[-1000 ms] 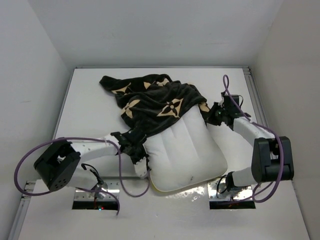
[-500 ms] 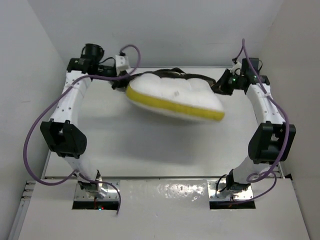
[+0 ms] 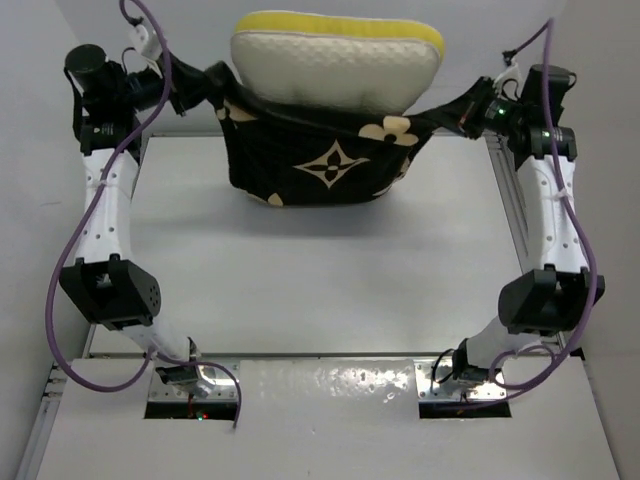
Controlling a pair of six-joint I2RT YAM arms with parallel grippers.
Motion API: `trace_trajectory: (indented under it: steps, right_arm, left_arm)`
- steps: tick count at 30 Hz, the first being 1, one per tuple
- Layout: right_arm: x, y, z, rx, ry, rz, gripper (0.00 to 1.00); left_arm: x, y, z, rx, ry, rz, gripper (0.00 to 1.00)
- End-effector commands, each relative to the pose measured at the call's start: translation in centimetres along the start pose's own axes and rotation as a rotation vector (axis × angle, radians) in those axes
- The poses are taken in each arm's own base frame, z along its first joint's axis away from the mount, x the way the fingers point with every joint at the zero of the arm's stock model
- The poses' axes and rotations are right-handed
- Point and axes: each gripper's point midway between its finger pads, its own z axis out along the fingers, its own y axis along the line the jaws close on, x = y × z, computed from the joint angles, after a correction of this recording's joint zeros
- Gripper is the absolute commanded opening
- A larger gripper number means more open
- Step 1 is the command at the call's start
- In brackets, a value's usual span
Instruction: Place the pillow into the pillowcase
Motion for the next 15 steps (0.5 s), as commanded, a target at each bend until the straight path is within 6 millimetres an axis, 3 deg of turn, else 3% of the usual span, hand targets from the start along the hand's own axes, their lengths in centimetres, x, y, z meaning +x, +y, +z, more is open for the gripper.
trace_trajectory:
  steps: [1,4,7,8,10,12,15]
  right_arm:
    - [-5.3,10.0,-5.9,-0.228,-0.268,-0.176,0.0]
    - [-6.8,13.7,-9.0,-0.29,-0.41,-0.272,0.0]
    - [-6.4,13.8,-10.3,-0.238,-0.465,-0.33,0.0]
    - [-6.2,12.4,-10.0,-0.213,-0.47,-0.301,0.0]
    - [-6.7,12.6,-11.1,-0.208,-0.517,-0.314,0.0]
    - [-8.1,14.2,-12.7,-0.204,-0.58,-0.359,0.0]
    - [-9.1,17.2,-14.7,-0.222,-0.638,-0.443,0.0]
  left_arm:
    - [-10.9,-1.7,-2.0,-0.039,-0.175,0.248,0.0]
    - [-14.3,-2.9,-2.5,-0.042,-0.208,0.361,0.0]
    - [-13.6,-3.9,-2.4,-0.024,-0.189,0.371,0.0]
    - [-13.3,-4.0,-2.5,-0.019,-0.184,0.369,0.0]
    - [-14.0,-4.0,-2.7,-0.037,-0.201,0.396,0.0]
    - [-15.7,-3.7,-3.1,-0.067,-0.235,0.405,0.0]
    - [-20.6,-4.1,-4.4,-0.111,-0.319,0.511,0.0]
